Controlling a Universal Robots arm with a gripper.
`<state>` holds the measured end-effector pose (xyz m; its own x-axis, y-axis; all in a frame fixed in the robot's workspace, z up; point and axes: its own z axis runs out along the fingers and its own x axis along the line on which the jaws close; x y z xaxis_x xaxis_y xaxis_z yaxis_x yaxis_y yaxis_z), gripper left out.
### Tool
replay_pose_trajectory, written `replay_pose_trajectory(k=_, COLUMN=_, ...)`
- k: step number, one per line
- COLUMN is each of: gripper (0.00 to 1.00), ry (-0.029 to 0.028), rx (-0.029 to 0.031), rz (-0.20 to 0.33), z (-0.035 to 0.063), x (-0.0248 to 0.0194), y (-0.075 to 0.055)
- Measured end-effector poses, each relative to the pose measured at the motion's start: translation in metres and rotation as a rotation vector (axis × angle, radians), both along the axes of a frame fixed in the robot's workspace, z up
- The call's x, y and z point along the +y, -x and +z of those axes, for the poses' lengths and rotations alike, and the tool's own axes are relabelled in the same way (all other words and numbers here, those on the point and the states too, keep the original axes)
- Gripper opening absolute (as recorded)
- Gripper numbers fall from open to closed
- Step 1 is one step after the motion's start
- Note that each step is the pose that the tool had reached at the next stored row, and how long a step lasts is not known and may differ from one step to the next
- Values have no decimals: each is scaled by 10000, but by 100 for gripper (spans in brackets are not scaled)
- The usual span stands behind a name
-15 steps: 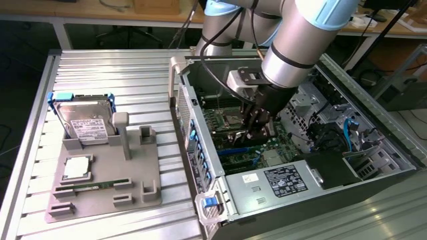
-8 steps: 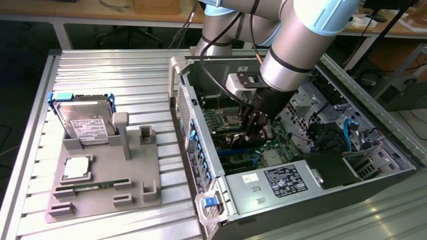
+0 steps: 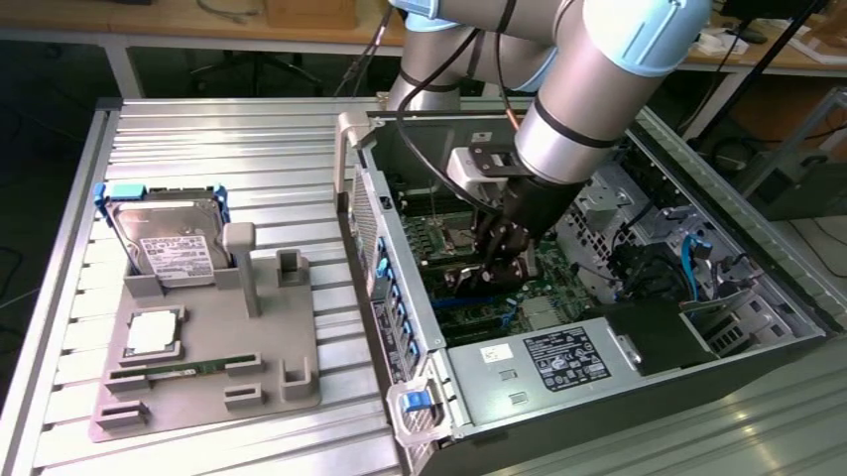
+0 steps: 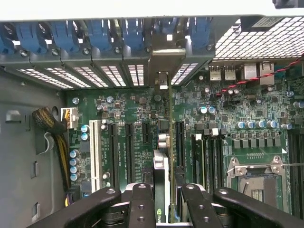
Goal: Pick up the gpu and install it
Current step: 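Insert the gpu into the slot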
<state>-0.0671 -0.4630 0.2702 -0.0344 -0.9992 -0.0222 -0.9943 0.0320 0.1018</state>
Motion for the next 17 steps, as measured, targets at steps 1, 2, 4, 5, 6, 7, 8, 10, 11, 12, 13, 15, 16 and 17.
replay_pose_trajectory(k=1, gripper=27, ry=1, rx=3, rz=0, z=-2, x=0, y=0)
replay_pose_trajectory(k=2, gripper=27, ry=-1, rx=4, rz=-1, z=-4, x=0, y=0)
replay_pose_trajectory(k=4, gripper=27, ry=-4, rx=3, rz=1, z=-10, x=0, y=-1)
replay_pose_trajectory(k=5, gripper=27, ry=-6, rx=2, rz=1, z=-15, x=0, y=-1)
replay_pose_trajectory(k=6, gripper=27, ry=-4, rx=2, rz=1, z=-19, x=0, y=-1)
replay_pose_trajectory(k=7, gripper=27, ry=-4, rx=2, rz=1, z=-23, x=0, y=-1)
replay_pose_trajectory(k=8, gripper=27, ry=-4, rx=2, rz=1, z=-28, x=0, y=-1)
replay_pose_trajectory(k=10, gripper=27, ry=-1, rx=4, rz=1, z=-34, x=0, y=-1)
replay_pose_trajectory(k=11, gripper=27, ry=-1, rx=4, rz=1, z=-35, x=0, y=-1)
replay_pose_trajectory(k=12, gripper=27, ry=0, rx=4, rz=1, z=-34, x=0, y=-1)
replay_pose_trajectory(k=13, gripper=27, ry=-1, rx=4, rz=1, z=-35, x=0, y=-1)
replay_pose_trajectory(k=15, gripper=27, ry=-2, rx=3, rz=7, z=-36, x=0, y=-1)
replay_pose_trajectory(k=16, gripper=27, ry=-5, rx=2, rz=21, z=-37, x=0, y=-8)
replay_pose_trajectory(k=17, gripper=27, ry=-5, rx=2, rz=30, z=-37, x=0, y=-14)
